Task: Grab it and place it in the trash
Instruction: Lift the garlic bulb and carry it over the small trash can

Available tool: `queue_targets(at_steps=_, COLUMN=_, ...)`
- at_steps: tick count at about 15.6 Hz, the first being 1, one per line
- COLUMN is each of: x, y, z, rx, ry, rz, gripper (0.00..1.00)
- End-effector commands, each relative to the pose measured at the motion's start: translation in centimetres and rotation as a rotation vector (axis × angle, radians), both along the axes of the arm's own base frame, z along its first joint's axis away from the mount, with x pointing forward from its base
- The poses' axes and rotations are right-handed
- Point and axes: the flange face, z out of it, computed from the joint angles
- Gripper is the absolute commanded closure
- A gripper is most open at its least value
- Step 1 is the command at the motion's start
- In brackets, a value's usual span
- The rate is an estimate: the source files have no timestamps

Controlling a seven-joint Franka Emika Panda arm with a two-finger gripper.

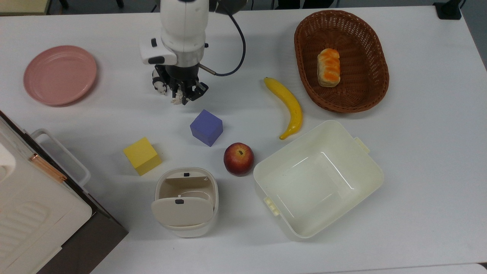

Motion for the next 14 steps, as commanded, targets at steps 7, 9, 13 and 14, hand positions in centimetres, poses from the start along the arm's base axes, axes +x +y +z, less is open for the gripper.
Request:
queue_targets(at_steps=7, x=6.8, y=1.1, z=10.6, rx=-0.006, ry=-0.345, rz=0.034, gripper=0.72)
queue_targets(at_steps=9, x=9.7, y=1.6, z=9.7, rx=-0.035, ry=-0.399, rz=0.070, gripper=0.72)
queue_targets(at_steps=13, x=12.8, y=2.3, z=7.8, rx=-0.074, ry=-0.495, rz=0.135, gripper=0.72)
queue_targets(at_steps=14, x=13.2, y=2.5, z=7.0, rx=-0.092, ry=-0.506, rz=0.159, gripper=0.72)
